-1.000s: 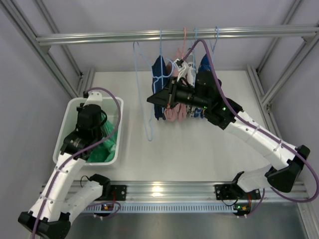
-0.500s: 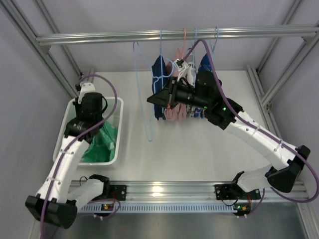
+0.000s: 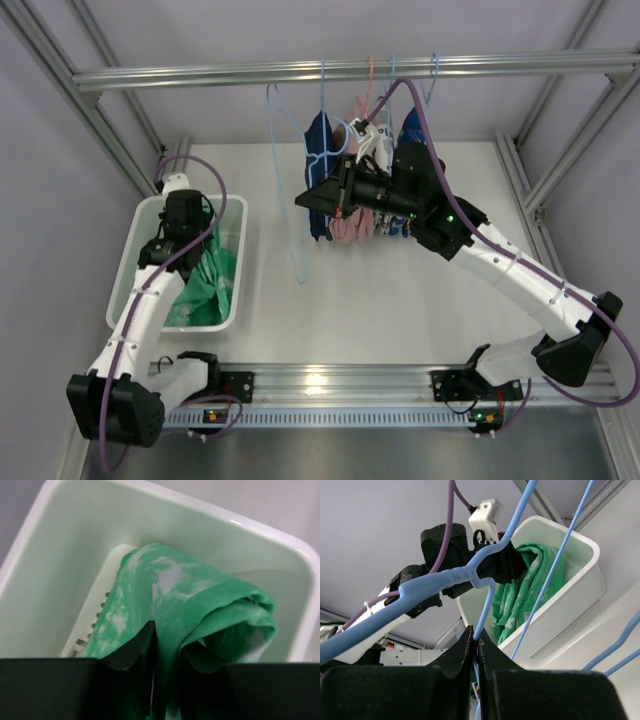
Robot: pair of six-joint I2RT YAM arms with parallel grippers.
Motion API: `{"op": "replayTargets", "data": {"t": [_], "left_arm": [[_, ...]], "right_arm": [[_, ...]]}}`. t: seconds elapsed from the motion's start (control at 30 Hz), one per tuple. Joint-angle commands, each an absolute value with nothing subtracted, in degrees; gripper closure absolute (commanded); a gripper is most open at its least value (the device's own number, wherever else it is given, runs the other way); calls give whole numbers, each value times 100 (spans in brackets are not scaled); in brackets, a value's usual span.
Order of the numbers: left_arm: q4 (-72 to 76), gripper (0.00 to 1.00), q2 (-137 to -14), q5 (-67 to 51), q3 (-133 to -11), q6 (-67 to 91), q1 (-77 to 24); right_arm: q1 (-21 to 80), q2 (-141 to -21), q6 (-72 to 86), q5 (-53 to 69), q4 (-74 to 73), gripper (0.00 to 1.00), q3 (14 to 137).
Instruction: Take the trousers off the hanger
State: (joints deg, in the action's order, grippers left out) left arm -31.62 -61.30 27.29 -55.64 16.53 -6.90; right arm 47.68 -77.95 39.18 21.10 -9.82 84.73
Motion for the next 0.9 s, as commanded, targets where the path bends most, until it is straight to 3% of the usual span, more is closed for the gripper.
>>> {"op": "replayTargets", "data": {"t": [0.0, 0.03, 0.1, 0.13, 0.27, 0.47, 0.6, 0.73, 0.87], "left_arm": [[-2399, 71, -5889, 1925, -5432, 1898, -668], [-2434, 58, -5854, 1890, -5423, 1916, -668], [-2496, 45, -5723, 1820, -5440, 1916, -668], [-2522, 32, -5661, 1802, -5458, 1899, -668], [-2619, 20, -5266, 1697, -5633, 1706, -659], [-2786, 23, -4667, 897, -5976, 1398, -668], [-3102, 17, -4631, 501, -6222, 1283, -659], [-3612, 32, -5114, 449, -6495, 1371, -607], [-3595, 37, -5422, -368, -6522, 1441, -396]], "right_arm": [[4632, -7699, 3929, 2188, -879, 100, 8517], [4632, -7699, 3929, 2197, -879, 100, 8517], [4623, -7682, 3929, 2197, -879, 100, 8517], [4623, -7664, 3937, 2197, -879, 100, 8508], [4614, -7620, 3929, 2206, -879, 100, 8464], [4605, -7567, 3964, 2233, -835, 100, 8394], [4588, -7541, 3964, 2250, -844, 100, 8402], [4562, -7559, 3973, 2259, -861, 100, 8394], [4562, -7559, 3981, 2268, -852, 100, 8402]]}}
